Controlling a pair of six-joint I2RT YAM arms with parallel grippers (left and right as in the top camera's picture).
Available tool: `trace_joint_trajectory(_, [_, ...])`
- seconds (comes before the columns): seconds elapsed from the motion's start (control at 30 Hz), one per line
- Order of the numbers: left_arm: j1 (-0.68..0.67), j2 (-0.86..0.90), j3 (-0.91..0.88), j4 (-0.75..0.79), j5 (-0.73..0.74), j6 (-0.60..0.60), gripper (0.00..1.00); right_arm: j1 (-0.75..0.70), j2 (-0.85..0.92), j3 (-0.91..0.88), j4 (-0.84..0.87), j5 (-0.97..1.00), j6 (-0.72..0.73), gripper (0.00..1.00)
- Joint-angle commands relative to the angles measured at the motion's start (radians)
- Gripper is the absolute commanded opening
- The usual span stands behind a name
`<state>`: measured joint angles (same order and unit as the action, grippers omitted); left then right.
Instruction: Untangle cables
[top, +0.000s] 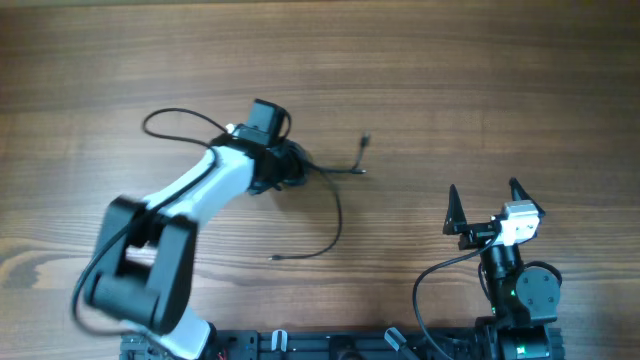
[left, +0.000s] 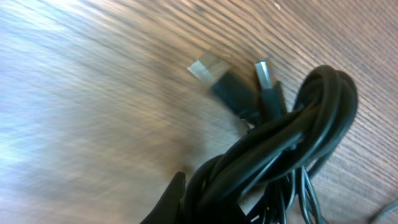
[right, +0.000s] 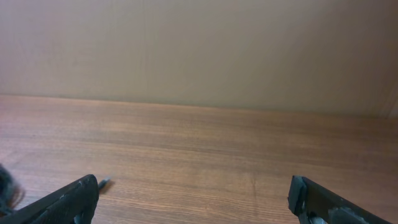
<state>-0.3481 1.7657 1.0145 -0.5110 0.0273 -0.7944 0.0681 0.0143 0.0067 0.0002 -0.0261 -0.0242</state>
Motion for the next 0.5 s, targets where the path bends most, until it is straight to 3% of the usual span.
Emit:
trace_joint_trajectory(0.0, [0.052,-0.188,0.001,-0.070,-0.025,0.055,0.04,-0.004,-0.011,-0.002,0.003,-0.013,-0.002,1.00])
trace_joint_trajectory(0.1, [0.065,-0.282,0.001,-0.161,-0.024,0.078,0.04,-0.004,-0.011,-0.002,0.003,-0.013,-0.002,1.00])
trace_joint_trajectory(0.27, [0.065,-0.369,0.001,-0.180,0.142,0.417,0.04,-0.004,-0.011,-0.002,0.003,-0.013,-0.002,1.00])
trace_joint_trajectory(0.33, [0.065,-0.380,0.001,-0.189,0.143,0.489,0.04,-0.004,-0.011,-0.002,0.008,0.006,-0.030,1.00])
trace_joint_trajectory(0.4, [0.065,-0.379,0.001,-0.188,0.143,0.507,0.04,-0.004,-0.011,-0.002,0.003,-0.052,0.037,1.00])
trace_joint_trajectory(0.47, [0.065,-0.379,0.001,-0.179,0.143,0.507,0.04,-0.004,-0.009,-0.002,0.011,-0.144,0.305,1.00])
